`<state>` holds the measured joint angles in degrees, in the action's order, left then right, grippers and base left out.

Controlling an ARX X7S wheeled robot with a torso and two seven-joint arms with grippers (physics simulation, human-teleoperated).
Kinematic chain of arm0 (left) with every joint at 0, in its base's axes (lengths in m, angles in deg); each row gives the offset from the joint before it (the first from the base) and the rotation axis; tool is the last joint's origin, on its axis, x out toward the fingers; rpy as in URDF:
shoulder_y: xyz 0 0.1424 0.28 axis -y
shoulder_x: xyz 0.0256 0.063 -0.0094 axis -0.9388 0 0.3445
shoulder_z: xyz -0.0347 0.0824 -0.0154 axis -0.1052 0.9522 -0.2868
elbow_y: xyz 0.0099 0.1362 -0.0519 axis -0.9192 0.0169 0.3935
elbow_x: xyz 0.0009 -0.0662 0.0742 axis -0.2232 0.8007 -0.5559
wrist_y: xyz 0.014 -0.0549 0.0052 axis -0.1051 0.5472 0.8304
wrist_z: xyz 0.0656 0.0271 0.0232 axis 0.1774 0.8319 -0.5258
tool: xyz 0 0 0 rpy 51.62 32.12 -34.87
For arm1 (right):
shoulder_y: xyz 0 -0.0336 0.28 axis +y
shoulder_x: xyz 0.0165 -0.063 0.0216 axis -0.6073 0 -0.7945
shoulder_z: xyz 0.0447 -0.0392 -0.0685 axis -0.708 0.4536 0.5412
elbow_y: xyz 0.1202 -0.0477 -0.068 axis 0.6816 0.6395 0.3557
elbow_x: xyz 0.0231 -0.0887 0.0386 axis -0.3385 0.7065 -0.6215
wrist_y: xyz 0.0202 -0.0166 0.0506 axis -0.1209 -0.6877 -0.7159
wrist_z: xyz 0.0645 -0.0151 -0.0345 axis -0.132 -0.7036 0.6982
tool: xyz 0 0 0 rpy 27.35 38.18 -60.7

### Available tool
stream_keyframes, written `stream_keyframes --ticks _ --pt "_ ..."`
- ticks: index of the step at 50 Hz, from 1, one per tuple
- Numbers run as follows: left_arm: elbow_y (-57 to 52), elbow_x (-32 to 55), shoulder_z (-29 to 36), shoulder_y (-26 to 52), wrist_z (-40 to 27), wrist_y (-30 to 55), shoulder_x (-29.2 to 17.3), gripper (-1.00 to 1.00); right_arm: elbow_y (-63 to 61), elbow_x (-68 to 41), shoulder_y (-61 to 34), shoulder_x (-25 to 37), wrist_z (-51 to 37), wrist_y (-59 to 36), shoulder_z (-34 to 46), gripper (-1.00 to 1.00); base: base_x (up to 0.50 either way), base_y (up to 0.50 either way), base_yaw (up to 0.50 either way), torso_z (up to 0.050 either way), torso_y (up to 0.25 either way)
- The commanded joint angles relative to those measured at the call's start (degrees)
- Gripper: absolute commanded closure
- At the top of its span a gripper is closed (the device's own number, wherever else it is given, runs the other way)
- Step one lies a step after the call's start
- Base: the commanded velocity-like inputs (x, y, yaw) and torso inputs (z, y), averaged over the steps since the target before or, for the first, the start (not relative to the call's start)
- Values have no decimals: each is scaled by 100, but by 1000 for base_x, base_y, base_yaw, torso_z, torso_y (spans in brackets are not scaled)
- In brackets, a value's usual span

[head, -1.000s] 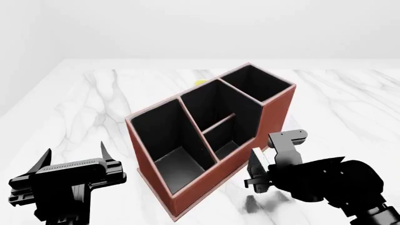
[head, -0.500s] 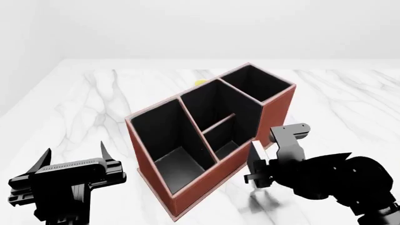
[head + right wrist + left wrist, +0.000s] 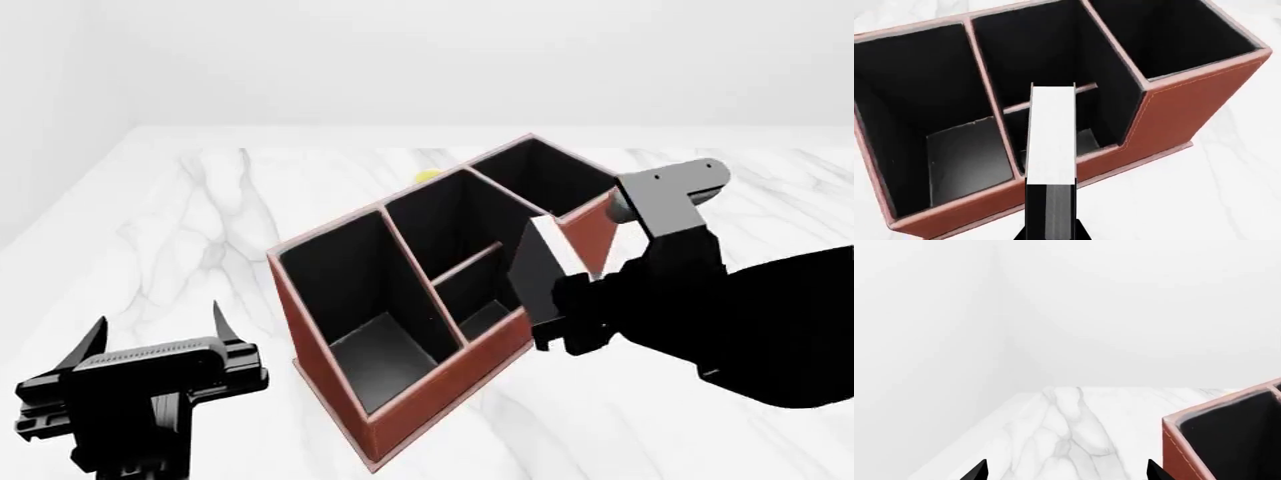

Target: Pick up the book and place it in the left compartment of the caddy.

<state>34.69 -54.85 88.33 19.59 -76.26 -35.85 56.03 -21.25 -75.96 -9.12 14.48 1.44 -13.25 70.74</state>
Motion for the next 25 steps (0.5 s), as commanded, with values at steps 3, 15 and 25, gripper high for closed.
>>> stream_keyframes --ticks 3,15,25 --pt "-35 43 -11 29 -34 36 -20 -100 72 -1987 -1719 -132 -1148 60 737 100 0 0 0 0 0" --pt "18 80 -47 6 -54 -18 -35 -100 936 -1678 -2275 -1091 -713 -165 1094 100 0 0 0 0 2" --pt "99 88 -46 -9 -67 -88 -47 -100 1209 -778 -1960 -1781 -96 -352 1140 100 0 0 0 0 1"
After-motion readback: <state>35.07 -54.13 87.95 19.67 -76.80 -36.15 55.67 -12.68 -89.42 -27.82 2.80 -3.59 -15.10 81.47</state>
